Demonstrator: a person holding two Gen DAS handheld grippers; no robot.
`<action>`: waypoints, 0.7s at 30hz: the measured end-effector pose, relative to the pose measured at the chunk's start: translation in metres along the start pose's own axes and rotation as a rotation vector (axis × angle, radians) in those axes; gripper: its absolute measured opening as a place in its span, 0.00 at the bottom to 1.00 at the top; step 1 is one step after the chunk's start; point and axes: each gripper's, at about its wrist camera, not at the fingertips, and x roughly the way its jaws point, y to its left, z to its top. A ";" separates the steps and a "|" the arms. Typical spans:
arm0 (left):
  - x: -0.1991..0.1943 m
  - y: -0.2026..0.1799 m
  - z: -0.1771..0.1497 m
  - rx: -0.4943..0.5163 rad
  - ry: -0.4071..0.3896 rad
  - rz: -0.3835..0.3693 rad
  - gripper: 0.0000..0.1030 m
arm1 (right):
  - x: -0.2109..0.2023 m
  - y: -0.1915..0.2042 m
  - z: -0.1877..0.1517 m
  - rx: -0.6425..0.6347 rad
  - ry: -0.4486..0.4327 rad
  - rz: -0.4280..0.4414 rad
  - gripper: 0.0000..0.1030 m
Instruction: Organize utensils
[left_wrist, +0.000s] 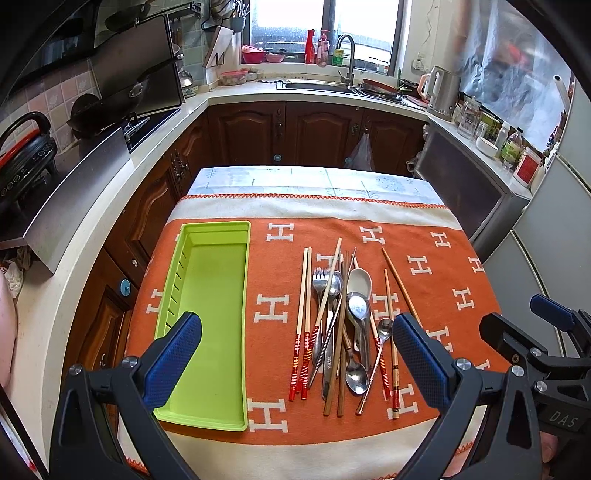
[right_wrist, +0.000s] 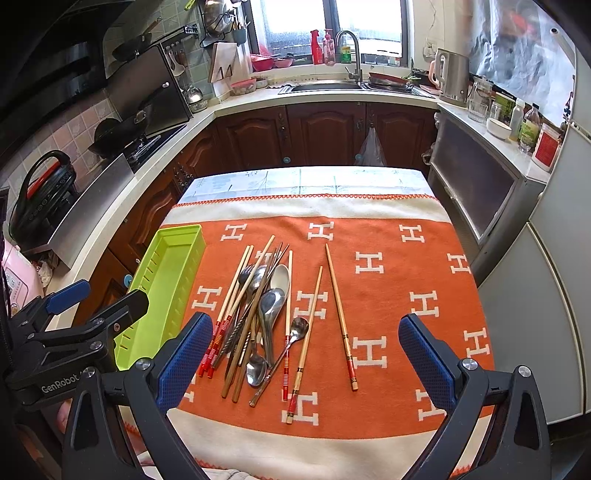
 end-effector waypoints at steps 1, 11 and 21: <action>0.000 0.000 0.000 0.000 0.000 -0.001 0.99 | 0.000 0.000 0.000 0.001 0.000 0.000 0.99; 0.000 0.001 -0.002 0.011 -0.004 0.001 0.99 | 0.001 0.001 -0.002 0.001 0.001 0.002 0.99; 0.003 0.001 -0.002 0.010 0.009 0.000 0.99 | 0.002 0.002 -0.003 0.001 0.005 0.002 0.99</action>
